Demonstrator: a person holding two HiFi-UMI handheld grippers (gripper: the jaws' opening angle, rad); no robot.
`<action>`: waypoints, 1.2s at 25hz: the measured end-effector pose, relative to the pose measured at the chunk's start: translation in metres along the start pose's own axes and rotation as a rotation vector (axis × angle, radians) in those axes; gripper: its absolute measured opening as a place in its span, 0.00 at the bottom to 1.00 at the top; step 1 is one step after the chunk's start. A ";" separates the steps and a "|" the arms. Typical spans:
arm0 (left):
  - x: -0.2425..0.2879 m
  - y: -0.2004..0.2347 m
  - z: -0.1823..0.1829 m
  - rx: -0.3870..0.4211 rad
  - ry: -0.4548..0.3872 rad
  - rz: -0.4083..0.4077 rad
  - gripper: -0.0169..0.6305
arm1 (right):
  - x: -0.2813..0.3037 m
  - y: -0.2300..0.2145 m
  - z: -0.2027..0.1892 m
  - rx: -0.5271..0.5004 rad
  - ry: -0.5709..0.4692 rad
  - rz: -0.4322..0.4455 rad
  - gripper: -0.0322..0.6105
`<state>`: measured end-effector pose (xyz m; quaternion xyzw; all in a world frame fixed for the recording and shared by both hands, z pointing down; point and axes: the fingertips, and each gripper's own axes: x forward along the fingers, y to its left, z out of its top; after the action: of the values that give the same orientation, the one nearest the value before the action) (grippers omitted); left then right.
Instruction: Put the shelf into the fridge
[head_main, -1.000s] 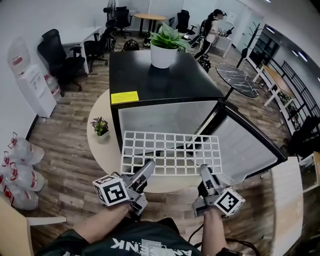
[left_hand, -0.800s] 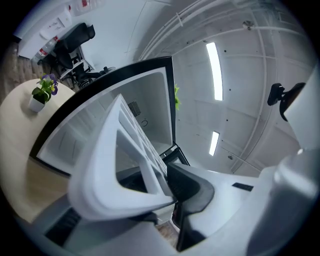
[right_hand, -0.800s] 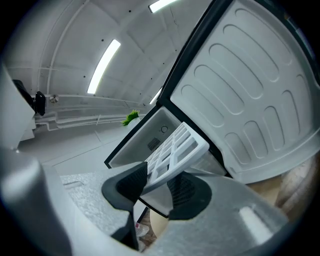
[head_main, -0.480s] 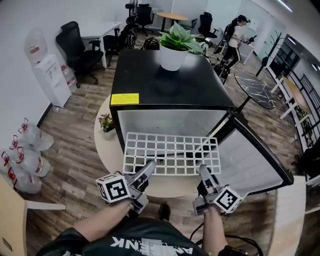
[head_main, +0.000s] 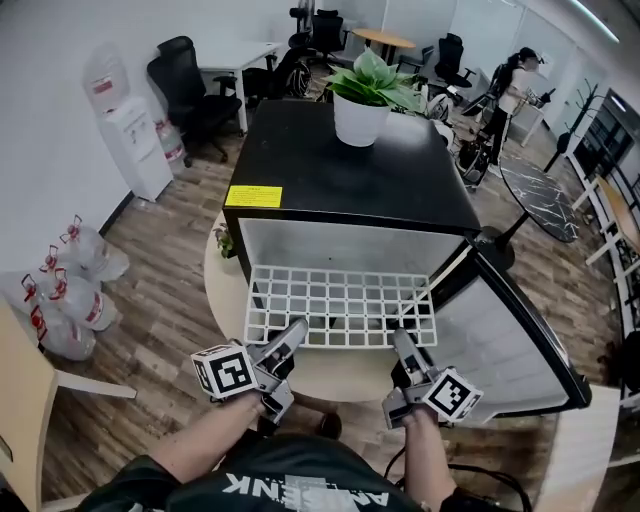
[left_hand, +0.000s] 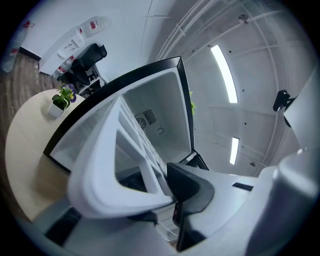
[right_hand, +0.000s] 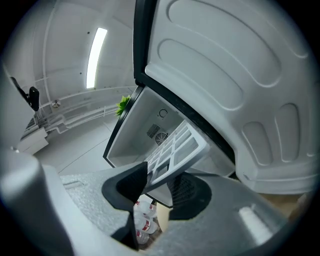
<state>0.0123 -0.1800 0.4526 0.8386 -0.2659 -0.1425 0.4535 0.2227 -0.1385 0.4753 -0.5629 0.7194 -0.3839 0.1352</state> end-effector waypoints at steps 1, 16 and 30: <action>0.001 0.000 0.000 0.000 -0.003 0.003 0.15 | 0.000 -0.001 0.001 -0.006 0.003 0.000 0.25; 0.018 0.015 0.002 -0.060 -0.007 0.009 0.15 | 0.024 -0.008 0.011 -0.022 0.028 0.033 0.25; 0.030 0.025 0.013 -0.099 -0.018 0.013 0.14 | 0.045 -0.005 0.023 -0.044 0.025 0.046 0.25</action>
<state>0.0220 -0.2178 0.4666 0.8121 -0.2680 -0.1601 0.4931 0.2256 -0.1889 0.4742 -0.5442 0.7420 -0.3718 0.1223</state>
